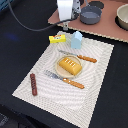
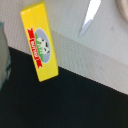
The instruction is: Interact with the objects in diverse but meaningful ways.
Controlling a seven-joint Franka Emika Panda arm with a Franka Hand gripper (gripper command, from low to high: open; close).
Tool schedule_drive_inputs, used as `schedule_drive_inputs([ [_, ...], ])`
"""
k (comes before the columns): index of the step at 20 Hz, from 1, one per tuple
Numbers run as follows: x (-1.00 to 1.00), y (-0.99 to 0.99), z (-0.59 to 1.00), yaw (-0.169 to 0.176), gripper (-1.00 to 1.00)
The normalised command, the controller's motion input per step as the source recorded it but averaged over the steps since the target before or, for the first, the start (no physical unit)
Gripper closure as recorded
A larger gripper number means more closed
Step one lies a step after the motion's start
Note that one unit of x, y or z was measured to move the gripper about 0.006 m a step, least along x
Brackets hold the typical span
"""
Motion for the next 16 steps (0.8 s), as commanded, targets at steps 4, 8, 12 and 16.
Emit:
schedule_drive_inputs([
  [4, 0.31, -0.86, 0.15, -0.026, -1.0],
  [8, 0.33, -0.85, 0.07, -0.023, -1.0],
  [12, 0.23, -0.83, 0.0, -0.027, -1.0],
  [16, 0.19, -0.8, -0.04, -0.051, -1.0],
])
